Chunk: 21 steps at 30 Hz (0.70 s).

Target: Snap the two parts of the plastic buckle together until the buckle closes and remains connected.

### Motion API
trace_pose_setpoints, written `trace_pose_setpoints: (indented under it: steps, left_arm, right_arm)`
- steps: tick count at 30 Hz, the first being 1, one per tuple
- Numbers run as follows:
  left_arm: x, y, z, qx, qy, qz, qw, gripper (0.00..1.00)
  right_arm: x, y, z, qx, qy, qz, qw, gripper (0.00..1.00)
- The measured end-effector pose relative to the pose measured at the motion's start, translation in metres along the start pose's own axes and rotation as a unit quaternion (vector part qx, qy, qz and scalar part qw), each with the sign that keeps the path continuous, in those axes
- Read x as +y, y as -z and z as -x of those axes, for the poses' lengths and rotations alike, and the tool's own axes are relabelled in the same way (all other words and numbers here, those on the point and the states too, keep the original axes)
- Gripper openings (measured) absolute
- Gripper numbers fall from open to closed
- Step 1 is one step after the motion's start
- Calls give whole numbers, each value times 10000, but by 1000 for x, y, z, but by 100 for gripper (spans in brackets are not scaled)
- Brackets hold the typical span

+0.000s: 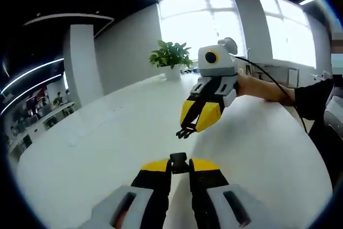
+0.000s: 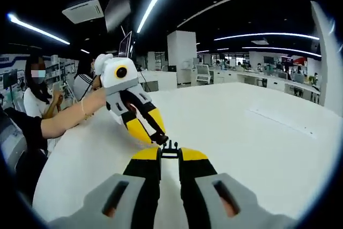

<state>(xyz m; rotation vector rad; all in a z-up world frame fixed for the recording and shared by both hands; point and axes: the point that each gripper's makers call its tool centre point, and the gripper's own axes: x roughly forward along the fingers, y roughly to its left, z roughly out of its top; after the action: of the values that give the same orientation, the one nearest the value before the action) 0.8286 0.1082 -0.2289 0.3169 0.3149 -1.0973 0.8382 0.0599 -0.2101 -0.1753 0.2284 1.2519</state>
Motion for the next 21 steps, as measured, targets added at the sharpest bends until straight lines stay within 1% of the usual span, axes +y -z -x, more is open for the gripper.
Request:
trace_pose_setpoints:
  steps: [3,9,12,15,21]
  left_arm:
    - [-2,-1,1,-26,44,-11,10000,13]
    - [-7,-2,1,-54,179,-63,9998,13]
    - [-11,-1,0,-42,218,-79,9997,13]
    - [-17,0,0,-11,349,-115,9993,13]
    - [-20,-1,-1,-26,445,-162,9989,13]
  right_arm:
    - [3,1,0,32,-51,69,10000,13]
    - [7,9,-3,239,-107,198,9995,13]
    - [10,8,-4,223,-198,244,9993,13]
    - [11,7,-5,238,-236,315,9989,13]
    - [15,10,-7,328,-330,441,9979,13]
